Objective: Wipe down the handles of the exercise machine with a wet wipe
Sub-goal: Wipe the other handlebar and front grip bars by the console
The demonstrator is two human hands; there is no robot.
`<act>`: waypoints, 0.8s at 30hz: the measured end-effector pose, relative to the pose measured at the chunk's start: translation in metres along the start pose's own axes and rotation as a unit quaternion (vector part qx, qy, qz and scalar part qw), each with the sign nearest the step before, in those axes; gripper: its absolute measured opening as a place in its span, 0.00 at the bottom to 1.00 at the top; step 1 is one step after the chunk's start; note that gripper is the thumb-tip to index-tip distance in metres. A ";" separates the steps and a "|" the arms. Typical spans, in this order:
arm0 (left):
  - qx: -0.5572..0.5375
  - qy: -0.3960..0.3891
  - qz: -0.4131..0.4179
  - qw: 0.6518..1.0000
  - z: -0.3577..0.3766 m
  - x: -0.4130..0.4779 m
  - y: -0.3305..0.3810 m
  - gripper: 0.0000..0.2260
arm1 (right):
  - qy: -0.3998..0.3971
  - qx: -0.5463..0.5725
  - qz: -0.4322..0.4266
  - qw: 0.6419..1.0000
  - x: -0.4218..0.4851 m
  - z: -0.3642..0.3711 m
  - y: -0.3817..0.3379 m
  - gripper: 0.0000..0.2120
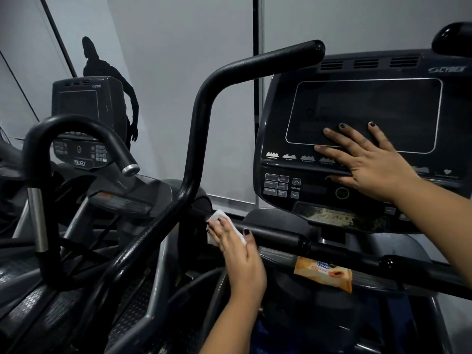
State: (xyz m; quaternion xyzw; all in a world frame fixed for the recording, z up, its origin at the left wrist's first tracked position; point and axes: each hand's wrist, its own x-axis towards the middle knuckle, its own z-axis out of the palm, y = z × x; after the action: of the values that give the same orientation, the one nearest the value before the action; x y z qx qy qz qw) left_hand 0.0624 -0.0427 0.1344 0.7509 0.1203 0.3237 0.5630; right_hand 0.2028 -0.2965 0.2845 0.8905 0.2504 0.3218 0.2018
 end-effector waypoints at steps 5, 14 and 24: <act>0.215 -0.108 0.122 0.963 -0.019 0.000 0.000 0.35 | 0.016 0.001 0.001 1.000 0.002 0.000 0.000 0.35; 0.382 -0.222 0.302 0.845 0.006 -0.002 0.045 0.30 | 0.021 0.007 0.000 1.000 0.002 0.001 -0.001 0.35; 0.422 -0.243 0.186 0.853 0.000 0.058 0.059 0.19 | 0.038 0.009 -0.002 0.999 0.002 0.005 0.001 0.34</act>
State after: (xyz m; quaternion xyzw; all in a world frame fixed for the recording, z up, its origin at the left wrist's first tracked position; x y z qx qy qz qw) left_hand 0.0954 -0.0306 0.2093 0.9795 -0.0370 0.1475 0.1323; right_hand 0.2077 -0.2971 0.2830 0.8789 0.2627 0.3525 0.1851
